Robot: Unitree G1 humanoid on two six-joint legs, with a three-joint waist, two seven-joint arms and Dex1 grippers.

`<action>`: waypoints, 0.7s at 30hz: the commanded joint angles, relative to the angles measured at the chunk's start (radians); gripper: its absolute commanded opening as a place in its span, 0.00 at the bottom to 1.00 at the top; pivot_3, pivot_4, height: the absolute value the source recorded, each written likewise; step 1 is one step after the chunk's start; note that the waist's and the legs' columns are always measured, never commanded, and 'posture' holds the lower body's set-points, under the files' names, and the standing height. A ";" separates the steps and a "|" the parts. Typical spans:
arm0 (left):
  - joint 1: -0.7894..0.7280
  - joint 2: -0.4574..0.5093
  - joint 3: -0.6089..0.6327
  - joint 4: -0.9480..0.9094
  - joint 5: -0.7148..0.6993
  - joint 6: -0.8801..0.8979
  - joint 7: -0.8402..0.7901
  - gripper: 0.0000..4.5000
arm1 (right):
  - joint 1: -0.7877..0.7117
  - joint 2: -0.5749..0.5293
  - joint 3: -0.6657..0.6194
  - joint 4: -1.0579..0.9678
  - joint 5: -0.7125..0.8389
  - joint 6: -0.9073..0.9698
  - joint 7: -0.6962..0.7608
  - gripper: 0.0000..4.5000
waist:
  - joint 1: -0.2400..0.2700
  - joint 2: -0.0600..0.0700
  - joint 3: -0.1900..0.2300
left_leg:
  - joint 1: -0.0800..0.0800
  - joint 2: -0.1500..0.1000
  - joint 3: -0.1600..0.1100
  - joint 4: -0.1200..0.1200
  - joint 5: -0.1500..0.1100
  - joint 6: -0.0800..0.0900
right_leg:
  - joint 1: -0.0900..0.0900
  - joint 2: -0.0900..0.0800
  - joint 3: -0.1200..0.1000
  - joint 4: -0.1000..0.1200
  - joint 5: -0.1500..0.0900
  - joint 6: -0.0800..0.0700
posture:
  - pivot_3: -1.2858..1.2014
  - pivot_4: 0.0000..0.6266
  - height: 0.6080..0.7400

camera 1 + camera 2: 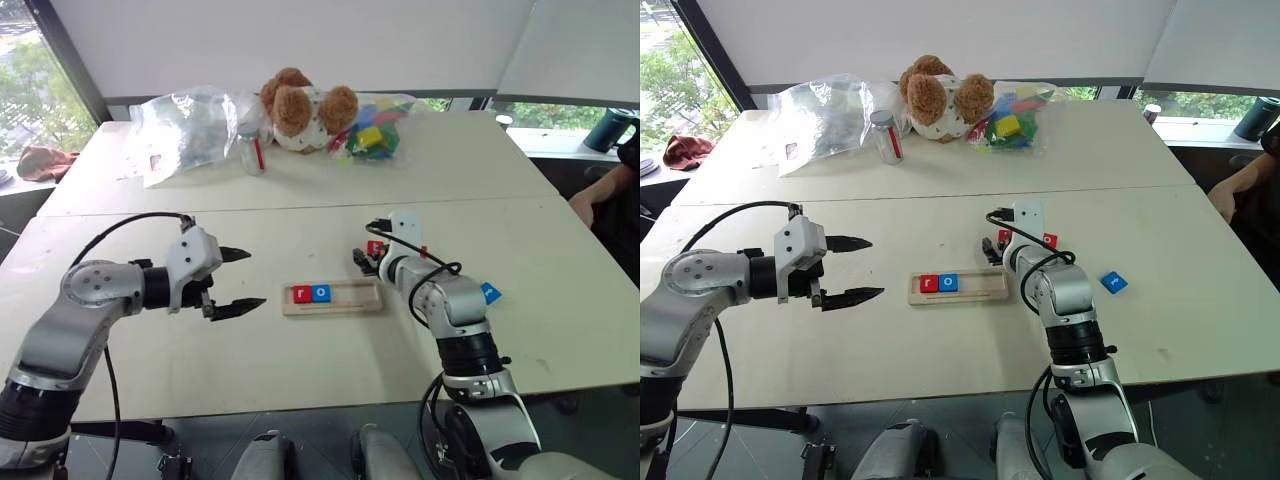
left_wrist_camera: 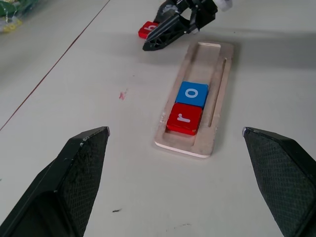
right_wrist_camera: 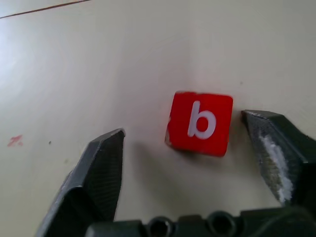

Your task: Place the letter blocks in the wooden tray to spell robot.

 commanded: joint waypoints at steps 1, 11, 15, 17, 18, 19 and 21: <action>0.001 0.018 0.022 -0.033 -0.012 0.001 0.009 1.00 | -0.002 0.013 0.008 0.011 -0.026 -0.025 0.004 0.45 | 0.000 0.000 0.000 | 0.000 0.000 0.000 0.000 0.000 0.000 | 0.000 0.000 0.000 0.000 0.000 0.000 | 0.52 0.24 1.00; -0.051 -0.016 -0.088 -0.009 0.002 -0.028 -0.035 1.00 | 0.161 -0.081 0.005 -0.389 -0.058 0.055 0.047 0.25 | 0.013 0.001 0.001 | -0.002 0.000 -0.001 -0.001 0.000 0.000 | -0.001 0.000 0.000 -0.001 0.000 0.000 | 0.52 0.24 1.00; -0.090 -0.038 -0.133 0.024 0.000 -0.042 -0.065 1.00 | 0.294 -0.017 -0.094 -0.686 -0.066 0.282 -0.031 0.25 | 0.006 0.001 0.000 | -0.004 0.000 -0.001 0.000 -0.001 0.001 | -0.002 0.000 0.000 -0.002 0.000 0.000 | 0.52 0.24 1.00; -0.109 -0.047 -0.153 0.037 -0.004 -0.037 -0.079 1.00 | 0.330 0.049 -0.136 -0.763 -0.084 0.359 -0.080 0.25 | 0.006 0.001 0.000 | -0.004 0.000 -0.001 -0.001 0.000 0.001 | -0.002 0.000 0.000 -0.002 0.000 0.000 | 0.52 0.24 1.00; -0.118 -0.048 -0.163 0.040 -0.007 -0.032 -0.092 1.00 | 0.353 0.078 -0.143 -0.779 -0.097 0.382 -0.099 0.25 | 0.003 0.001 0.000 | -0.003 0.001 -0.001 -0.001 0.000 0.000 | -0.002 0.001 0.000 -0.001 0.000 0.000 | 0.52 0.24 1.00; -0.127 -0.048 -0.171 0.048 -0.006 -0.032 -0.103 1.00 | 0.372 0.095 -0.143 -0.782 -0.106 0.398 -0.109 0.25 | 0.002 0.001 0.000 | -0.003 0.001 -0.001 -0.001 0.000 0.000 | -0.002 0.001 0.000 -0.001 0.000 0.000 | 0.52 0.24 1.00; -0.142 -0.050 -0.184 0.061 -0.002 -0.036 -0.118 1.00 | 0.389 0.130 -0.158 -0.784 -0.114 0.421 -0.121 0.25 | 0.002 0.001 0.000 | -0.002 0.001 0.000 -0.001 0.000 0.000 | -0.002 0.001 0.000 0.000 0.000 0.000 | 0.52 0.24 1.00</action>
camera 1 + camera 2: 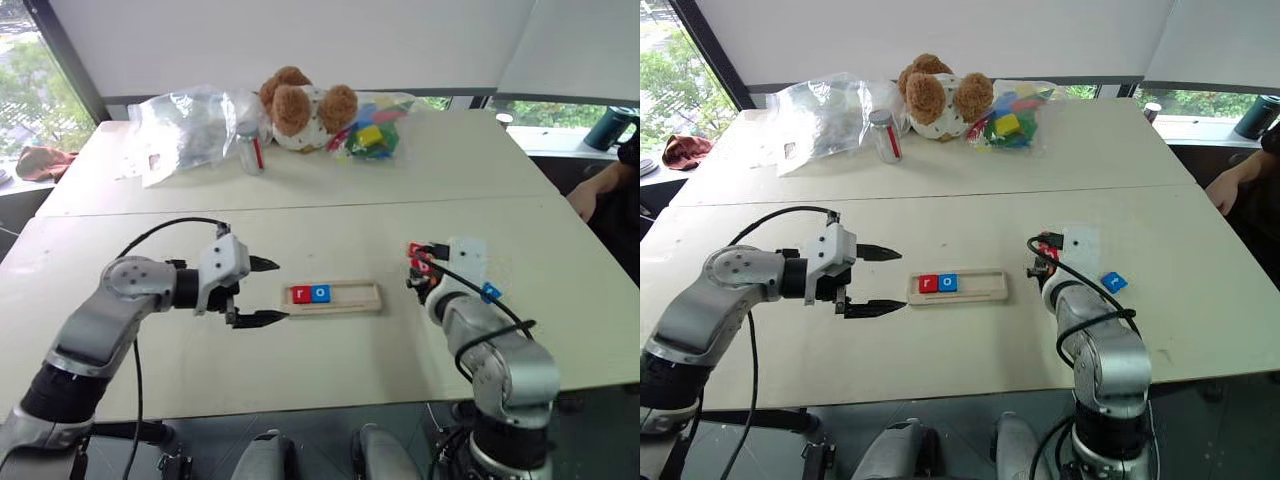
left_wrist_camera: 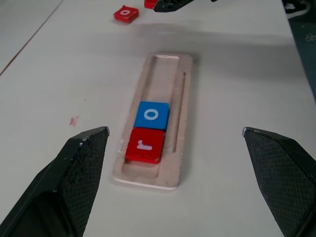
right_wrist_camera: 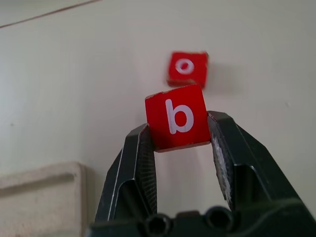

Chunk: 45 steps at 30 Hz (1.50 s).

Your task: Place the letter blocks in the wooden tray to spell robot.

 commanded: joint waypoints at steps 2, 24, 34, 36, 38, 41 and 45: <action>-0.036 0.006 -0.016 0.022 0.006 -0.020 -0.036 1.00 | 0.018 0.033 -0.021 -0.025 -0.020 0.035 -0.017 0.25 | 0.001 0.000 0.000 | 0.000 0.000 0.000 0.000 0.000 0.000 | 0.000 0.000 0.000 0.000 0.000 0.000 | 0.52 0.24 1.00; 0.058 0.074 0.211 0.156 -0.128 0.032 -0.072 1.00 | 0.120 -0.614 -0.107 0.258 0.306 -0.523 0.965 0.97 | 0.006 0.000 0.001 | 0.002 0.001 -0.001 0.000 -0.001 0.002 | 0.004 0.002 -0.003 -0.004 -0.001 0.001 | 0.52 0.24 1.00; 0.171 0.142 0.211 0.041 -0.138 0.040 -0.126 1.00 | -0.161 -0.826 0.123 0.967 0.102 -1.189 1.391 0.97 | 0.001 -0.001 0.002 | 0.004 0.002 0.002 0.000 -0.001 0.003 | 0.005 0.001 0.000 -0.003 0.000 0.001 | 0.52 0.24 1.00; 0.192 0.141 0.223 0.005 -0.150 0.056 -0.111 1.00 | -0.196 -0.819 0.145 1.034 0.090 -1.234 1.427 0.97 | 0.006 -0.001 0.002 | 0.002 0.002 0.002 0.000 -0.001 0.002 | 0.003 0.000 -0.001 -0.003 -0.001 0.000 | 0.52 0.24 1.00; 0.208 0.140 0.230 -0.021 -0.158 0.066 -0.098 1.00 | -0.233 -0.809 0.165 1.096 0.078 -1.269 1.453 0.97 | 0.009 -0.001 0.002 | 0.001 0.002 0.001 0.000 -0.001 0.002 | 0.003 -0.001 -0.001 -0.003 0.000 0.000 | 0.52 0.24 1.00; 0.219 0.140 0.232 -0.009 -0.154 0.060 -0.092 1.00 | -0.280 -0.800 0.205 1.173 0.050 -1.306 1.494 0.97 | 0.006 -0.001 0.002 | 0.002 0.001 0.002 0.002 -0.001 0.002 | 0.004 -0.002 0.000 -0.003 0.000 0.000 | 0.52 0.24 1.00; 0.210 0.141 0.225 0.016 -0.140 0.047 -0.087 1.00 | -0.330 -0.775 0.233 1.264 0.019 -1.375 1.508 0.85 | 0.005 -0.001 0.002 | 0.002 0.001 0.002 0.002 -0.001 0.001 | 0.004 -0.002 0.000 -0.003 0.000 0.000 | 0.52 0.24 1.00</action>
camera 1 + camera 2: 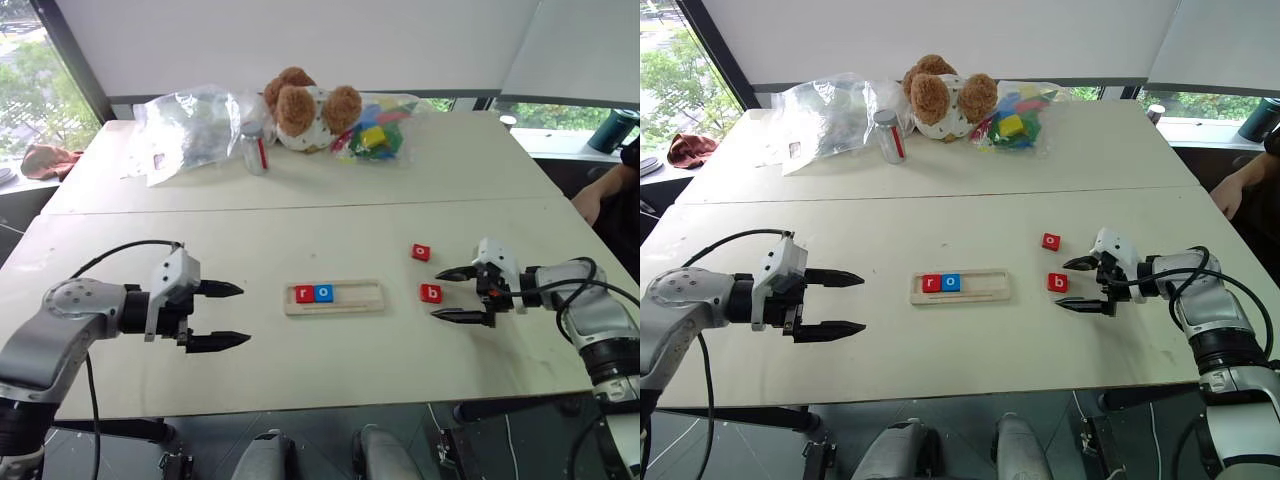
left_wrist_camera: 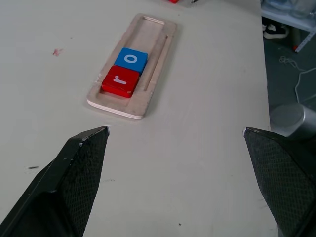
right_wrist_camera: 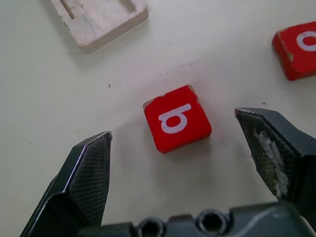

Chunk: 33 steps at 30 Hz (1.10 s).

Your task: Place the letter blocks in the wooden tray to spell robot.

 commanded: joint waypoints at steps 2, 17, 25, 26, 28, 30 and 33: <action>-0.019 0.009 0.018 0.003 0.001 -0.015 0.009 1.00 | -0.055 0.029 0.009 0.074 -0.028 -0.084 0.009 0.69 | -0.001 0.000 0.000 | 0.000 0.000 0.000 -0.001 0.000 0.000 | -0.001 0.000 0.000 0.000 0.000 0.000 | 0.52 0.24 1.00; -0.040 0.026 -0.019 0.021 0.055 -0.041 0.010 1.00 | -0.186 0.162 0.108 -0.252 -0.019 0.197 0.014 0.25 | -0.007 0.003 0.001 | 0.000 0.001 0.000 -0.001 0.001 -0.002 | -0.003 0.001 0.001 0.002 0.000 0.000 | 0.52 0.24 1.00; -0.038 0.012 -0.033 0.012 0.076 -0.063 0.024 1.00 | -0.299 0.267 0.246 -0.161 -0.119 0.158 0.014 0.25 | 0.008 0.002 0.001 | -0.003 -0.003 -0.001 -0.001 0.000 -0.002 | -0.003 -0.003 -0.001 0.000 0.000 0.000 | 0.52 0.24 1.00; -0.034 0.011 -0.031 0.006 0.075 -0.062 0.028 1.00 | -0.303 0.268 0.255 -0.151 -0.127 0.149 0.017 0.25 | 0.004 0.002 0.001 | -0.003 -0.003 -0.001 -0.001 0.001 -0.002 | -0.003 -0.003 -0.001 0.000 0.000 0.000 | 0.52 0.24 1.00; -0.027 0.006 -0.029 -0.005 0.072 -0.060 0.038 1.00 | -0.309 0.270 0.263 -0.133 -0.138 0.139 0.022 0.25 | 0.000 0.003 0.001 | -0.003 -0.003 -0.001 0.000 0.001 -0.002 | -0.003 -0.003 -0.001 0.000 0.000 0.000 | 0.52 0.24 1.00; -0.022 -0.001 -0.030 -0.013 0.071 -0.059 0.048 1.00 | -0.313 0.274 0.268 -0.121 -0.145 0.134 0.022 0.25 | -0.002 0.003 0.001 | -0.003 -0.003 -0.001 -0.001 0.001 -0.002 | -0.004 -0.003 -0.002 0.000 0.000 0.000 | 0.52 0.24 1.00; -0.013 -0.013 -0.029 -0.019 0.072 -0.059 0.063 1.00 | -0.314 0.283 0.269 -0.113 -0.151 0.135 0.015 0.25 | -0.005 0.003 0.001 | -0.003 -0.002 -0.001 -0.001 0.000 -0.002 | -0.004 -0.002 -0.002 0.000 0.000 0.000 | 0.52 0.24 1.00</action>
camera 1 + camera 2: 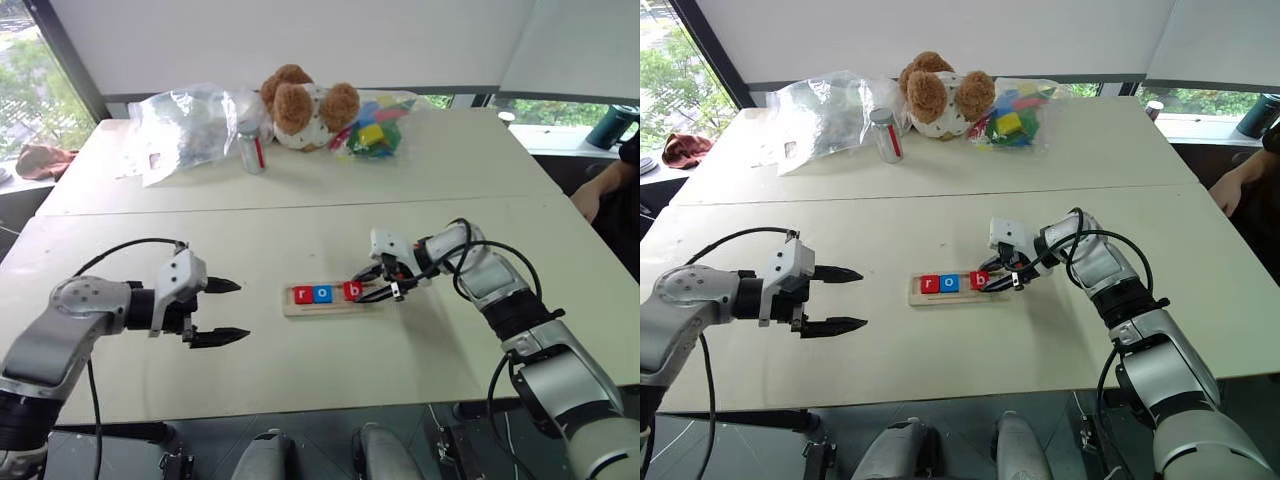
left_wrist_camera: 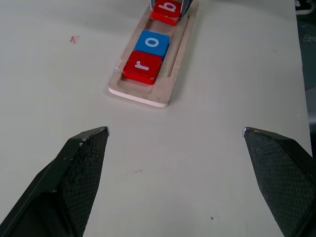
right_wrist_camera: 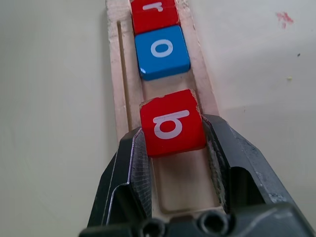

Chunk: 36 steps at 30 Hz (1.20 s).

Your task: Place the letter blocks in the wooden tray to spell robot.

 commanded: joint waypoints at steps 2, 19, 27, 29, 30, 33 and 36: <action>0.028 -0.007 0.015 -0.027 0.003 -0.022 0.021 1.00 | -0.029 0.019 -0.013 -0.011 0.003 0.001 -0.007 0.25 | -0.002 0.000 0.000 | 0.000 0.000 0.000 0.000 0.000 0.000 | 0.000 0.000 0.000 0.000 0.000 0.000 | 0.52 0.24 1.00; 0.058 -0.038 -0.013 -0.027 0.034 -0.055 0.074 1.00 | -0.031 0.087 -0.001 -0.003 -0.004 0.040 -0.025 0.25 | 0.001 0.000 0.000 | 0.000 0.000 0.000 0.000 0.000 0.000 | 0.000 0.000 0.000 0.001 0.000 0.000 | 0.52 0.24 1.00; 0.051 -0.045 -0.023 -0.015 0.045 -0.069 0.081 1.00 | -0.038 0.113 -0.004 0.017 -0.009 0.049 -0.037 0.25 | 0.001 0.000 0.000 | 0.000 0.000 0.000 0.000 0.000 0.000 | 0.000 0.000 0.000 0.001 0.000 0.000 | 0.52 0.24 1.00; 0.051 -0.047 -0.025 -0.018 0.045 -0.068 0.083 1.00 | -0.041 0.115 -0.006 0.023 -0.007 0.053 -0.039 0.25 | 0.001 0.000 0.000 | 0.000 0.000 0.000 0.000 0.000 0.000 | 0.000 0.000 0.000 0.001 0.000 0.000 | 0.52 0.24 1.00; 0.052 -0.048 -0.026 -0.018 0.045 -0.068 0.084 1.00 | -0.041 0.115 -0.007 0.025 -0.007 0.054 -0.040 0.25 | 0.001 0.000 0.000 | 0.000 0.000 0.000 0.000 0.000 0.000 | 0.000 0.000 0.000 0.001 0.000 0.000 | 0.52 0.24 1.00; 0.052 -0.050 -0.031 -0.016 0.048 -0.071 0.087 1.00 | -0.041 0.116 -0.007 0.032 -0.008 0.050 -0.044 0.25 | 0.001 0.000 0.000 | 0.000 0.000 0.000 0.000 0.000 0.000 | 0.000 0.000 0.000 0.001 0.000 0.000 | 0.52 0.24 1.00; 0.053 -0.046 -0.039 -0.010 0.056 -0.078 0.079 1.00 | -0.040 0.116 -0.008 0.029 -0.005 0.057 -0.044 0.25 | 0.001 0.000 0.000 | 0.001 0.000 0.000 0.000 0.000 0.000 | 0.000 0.000 0.000 0.001 0.000 0.000 | 0.52 0.24 1.00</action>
